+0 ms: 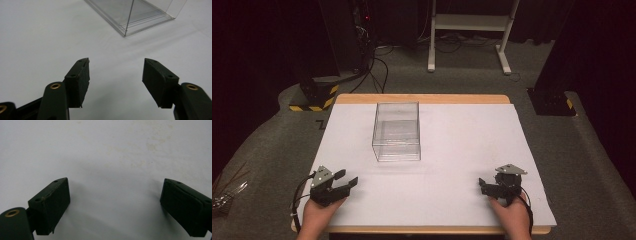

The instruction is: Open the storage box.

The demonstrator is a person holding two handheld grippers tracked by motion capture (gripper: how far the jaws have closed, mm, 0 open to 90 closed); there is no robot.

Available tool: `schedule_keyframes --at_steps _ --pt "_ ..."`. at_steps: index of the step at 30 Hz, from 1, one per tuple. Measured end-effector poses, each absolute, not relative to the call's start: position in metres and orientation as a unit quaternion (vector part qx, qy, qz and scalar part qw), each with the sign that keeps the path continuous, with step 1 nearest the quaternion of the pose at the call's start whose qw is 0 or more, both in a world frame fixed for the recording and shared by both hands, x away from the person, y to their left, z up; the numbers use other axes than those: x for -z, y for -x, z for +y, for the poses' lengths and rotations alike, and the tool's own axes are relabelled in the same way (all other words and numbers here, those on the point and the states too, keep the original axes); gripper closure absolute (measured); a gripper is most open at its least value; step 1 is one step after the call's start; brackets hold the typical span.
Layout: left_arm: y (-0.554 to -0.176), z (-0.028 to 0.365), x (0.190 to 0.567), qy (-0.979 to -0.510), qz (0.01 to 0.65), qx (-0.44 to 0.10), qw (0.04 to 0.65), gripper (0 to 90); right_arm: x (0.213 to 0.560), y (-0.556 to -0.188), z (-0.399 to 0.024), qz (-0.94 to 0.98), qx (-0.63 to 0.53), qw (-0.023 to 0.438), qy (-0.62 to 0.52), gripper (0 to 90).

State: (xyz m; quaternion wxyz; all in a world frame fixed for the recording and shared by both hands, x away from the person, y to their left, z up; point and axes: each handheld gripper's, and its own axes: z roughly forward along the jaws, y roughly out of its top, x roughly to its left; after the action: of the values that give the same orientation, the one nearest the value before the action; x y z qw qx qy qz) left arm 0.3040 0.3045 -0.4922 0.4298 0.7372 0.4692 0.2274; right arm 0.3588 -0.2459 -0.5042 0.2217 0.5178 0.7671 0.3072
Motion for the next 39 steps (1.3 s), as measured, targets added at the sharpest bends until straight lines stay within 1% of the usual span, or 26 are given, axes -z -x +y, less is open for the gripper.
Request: schedule_keyframes --at_steps 1,2,3,11,29,39 --pt "-0.304 0.302 0.491 -0.737 0.467 -0.227 0.432 38.8 0.504 -0.359 -0.246 0.767 -0.307 0.222 -0.518 9.1" --pt "-0.303 0.297 0.491 -0.723 0.478 -0.218 0.448 38.8 0.504 -0.359 -0.246 0.767 -0.307 0.222 -0.518 9.1" --pt "-0.303 0.299 0.489 -0.738 0.463 -0.225 0.436 38.7 0.504 -0.359 -0.246 0.767 -0.307 0.222 -0.518 9.1" --pt "-0.302 0.287 0.484 -0.743 0.448 -0.223 0.445 38.8 0.504 -0.359 -0.246 0.767 -0.307 0.222 -0.518 9.1" --pt "-0.302 0.271 0.473 -0.729 0.439 -0.210 0.481 39.4 0.504 -0.359 -0.246 0.767 -0.307 0.221 -0.518 9.2" --pt "-0.308 0.256 0.469 -0.733 0.427 -0.201 0.490 40.1 0.504 -0.359 -0.246 0.767 -0.307 0.221 -0.518 9.2"
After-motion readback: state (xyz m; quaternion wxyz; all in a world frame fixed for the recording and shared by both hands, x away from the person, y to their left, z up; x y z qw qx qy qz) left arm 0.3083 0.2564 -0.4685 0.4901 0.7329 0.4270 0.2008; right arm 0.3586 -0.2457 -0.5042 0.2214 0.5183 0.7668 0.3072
